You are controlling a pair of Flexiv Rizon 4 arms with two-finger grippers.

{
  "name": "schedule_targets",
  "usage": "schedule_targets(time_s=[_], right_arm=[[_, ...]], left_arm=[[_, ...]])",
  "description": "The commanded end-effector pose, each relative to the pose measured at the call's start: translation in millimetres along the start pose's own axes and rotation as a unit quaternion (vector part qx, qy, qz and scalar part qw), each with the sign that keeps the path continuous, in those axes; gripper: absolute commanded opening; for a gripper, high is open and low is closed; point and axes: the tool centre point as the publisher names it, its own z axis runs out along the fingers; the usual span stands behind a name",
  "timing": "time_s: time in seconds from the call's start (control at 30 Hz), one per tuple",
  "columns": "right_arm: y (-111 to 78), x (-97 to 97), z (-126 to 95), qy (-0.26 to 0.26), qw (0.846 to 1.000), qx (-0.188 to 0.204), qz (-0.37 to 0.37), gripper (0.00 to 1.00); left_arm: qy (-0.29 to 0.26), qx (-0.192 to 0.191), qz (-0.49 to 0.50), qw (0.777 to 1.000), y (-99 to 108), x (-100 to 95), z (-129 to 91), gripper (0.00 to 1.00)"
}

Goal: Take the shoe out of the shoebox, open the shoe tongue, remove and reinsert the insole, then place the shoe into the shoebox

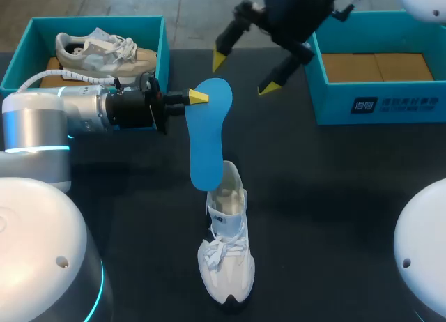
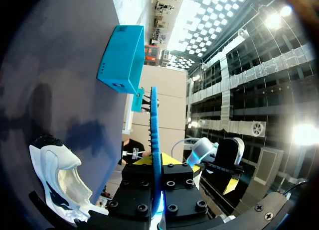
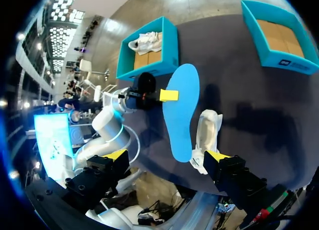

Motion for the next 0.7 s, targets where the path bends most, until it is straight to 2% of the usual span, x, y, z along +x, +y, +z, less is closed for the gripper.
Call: schedule_targets(time_s=[0.03,0.43,0.7], right_arm=[[-2.6,11.9,8.7,-0.146,0.989,-0.013,0.002,1.0],[2.1,20.2,25.6,-0.214,0.976,-0.028,0.004,1.0],[-3.7,23.9,37.1,-0.263,0.964,-0.049,-0.003,1.0]], left_arm=[[-0.001,0.0,0.0,1.0,0.2,0.4,0.0,0.0],[-0.001,0.0,0.0,1.0,0.2,0.4,0.0,0.0],[-0.001,0.0,0.0,1.0,0.2,0.4,0.0,0.0]])
